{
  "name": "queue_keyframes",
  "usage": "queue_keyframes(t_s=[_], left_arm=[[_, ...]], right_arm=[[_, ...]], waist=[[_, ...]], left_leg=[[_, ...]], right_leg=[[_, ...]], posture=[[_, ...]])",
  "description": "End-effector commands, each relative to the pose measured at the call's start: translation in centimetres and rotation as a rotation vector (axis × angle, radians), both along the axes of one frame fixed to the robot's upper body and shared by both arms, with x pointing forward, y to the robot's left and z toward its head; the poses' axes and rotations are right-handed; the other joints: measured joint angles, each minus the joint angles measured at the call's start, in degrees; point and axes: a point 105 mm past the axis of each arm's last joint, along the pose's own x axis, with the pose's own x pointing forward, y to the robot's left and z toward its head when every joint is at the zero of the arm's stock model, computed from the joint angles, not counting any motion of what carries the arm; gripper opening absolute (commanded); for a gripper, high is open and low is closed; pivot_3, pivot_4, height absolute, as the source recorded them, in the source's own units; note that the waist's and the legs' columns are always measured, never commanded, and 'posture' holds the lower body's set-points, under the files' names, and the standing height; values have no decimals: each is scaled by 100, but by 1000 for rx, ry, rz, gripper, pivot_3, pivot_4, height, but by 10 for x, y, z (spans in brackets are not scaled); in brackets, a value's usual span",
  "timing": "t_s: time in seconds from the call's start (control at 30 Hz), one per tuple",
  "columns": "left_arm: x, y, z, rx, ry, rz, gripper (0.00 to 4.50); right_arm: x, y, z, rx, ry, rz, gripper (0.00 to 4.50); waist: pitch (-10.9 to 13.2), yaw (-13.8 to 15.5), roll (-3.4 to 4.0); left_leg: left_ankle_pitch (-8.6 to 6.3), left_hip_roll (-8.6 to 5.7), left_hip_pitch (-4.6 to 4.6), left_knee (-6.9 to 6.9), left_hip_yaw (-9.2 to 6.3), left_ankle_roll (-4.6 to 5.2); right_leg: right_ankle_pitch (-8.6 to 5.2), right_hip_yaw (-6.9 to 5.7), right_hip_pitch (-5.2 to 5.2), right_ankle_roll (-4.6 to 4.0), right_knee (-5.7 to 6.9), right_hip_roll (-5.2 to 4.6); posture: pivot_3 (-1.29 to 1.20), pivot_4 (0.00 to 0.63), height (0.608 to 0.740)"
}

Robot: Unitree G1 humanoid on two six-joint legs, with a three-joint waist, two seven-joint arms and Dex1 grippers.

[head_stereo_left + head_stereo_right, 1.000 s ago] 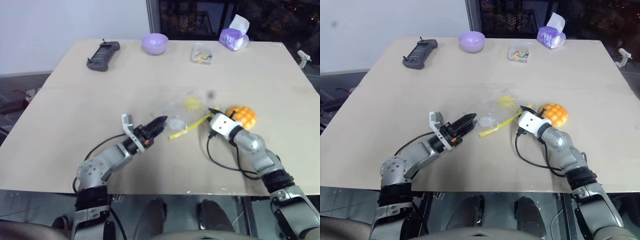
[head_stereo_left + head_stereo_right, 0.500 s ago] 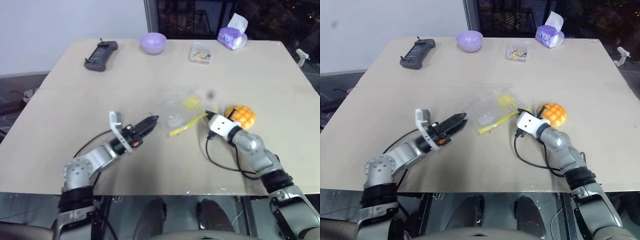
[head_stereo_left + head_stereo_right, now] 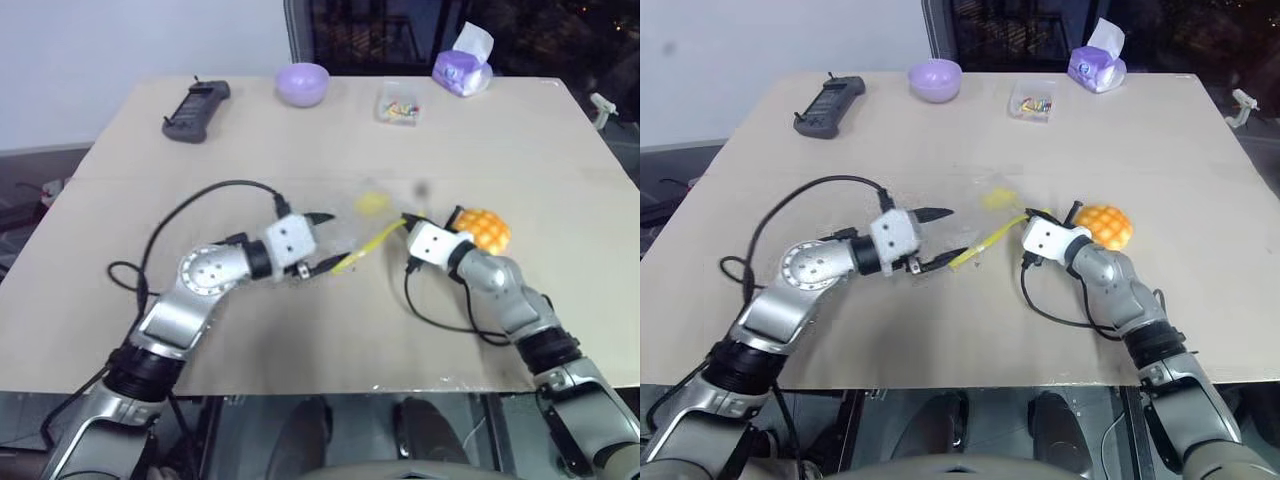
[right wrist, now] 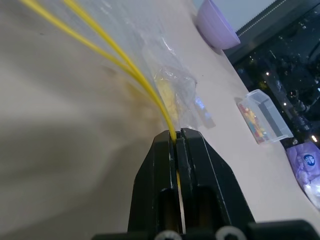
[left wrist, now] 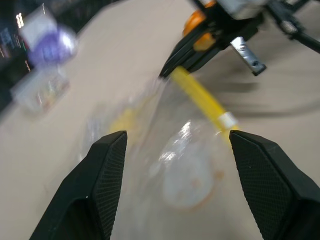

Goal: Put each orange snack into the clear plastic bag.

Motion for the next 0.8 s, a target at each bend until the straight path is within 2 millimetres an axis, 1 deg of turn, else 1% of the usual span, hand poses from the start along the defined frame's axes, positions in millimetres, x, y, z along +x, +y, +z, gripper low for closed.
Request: queue_keyframes(t_s=[0.03,0.13,0.2,0.37,0.47,0.6,0.73,0.8], left_arm=[[-2,-9,2,42,-101,-62,3453],[-5,-14,-1,81,-117,-103,3453],[-5,-13,-1,55,-93,-90,3453],[2,-12,11,-5,-109,-45,3453],[10,-7,7,66,-166,0,3453],[20,-4,6,80,-217,74,3453],[31,-2,12,93,-315,157,3453],[36,1,17,64,-343,206,3453]], right_arm=[[2,6,13,4,-44,9,53],[6,7,16,-4,-51,-9,53],[11,6,20,-3,-53,-40,53],[28,9,35,64,-50,-127,53],[31,16,43,70,-68,-125,53],[34,21,45,79,-64,-129,53],[34,24,44,85,-59,-130,53],[34,25,42,86,-55,-129,53]], waist=[[0,-12,0],[0,-32,0],[1,-36,1],[1,-47,1],[1,-47,1],[2,-51,2],[2,-48,2],[2,-47,2]], left_leg=[[0,0,-3,-5,0,1],[-1,0,-19,-4,1,3],[-9,-1,-20,2,1,16],[-14,0,-14,19,-6,27],[-14,0,-13,23,-9,27],[-14,-1,-11,25,-8,27],[-14,-1,-12,27,-10,27],[-14,-2,-11,29,-10,27]], right_leg=[[0,0,-3,0,-2,0],[0,0,-17,1,-2,0],[0,-1,-17,2,3,-1],[0,-4,-13,2,22,4],[0,-6,-11,2,27,4],[1,-5,-11,2,30,4],[0,-6,-12,2,34,4],[0,-6,-12,3,38,4]], posture=[[0,150,740],[0,150,740],[0,150,740],[0,150,740],[0,150,740],[0,150,740],[0,150,740],[0,150,740]])
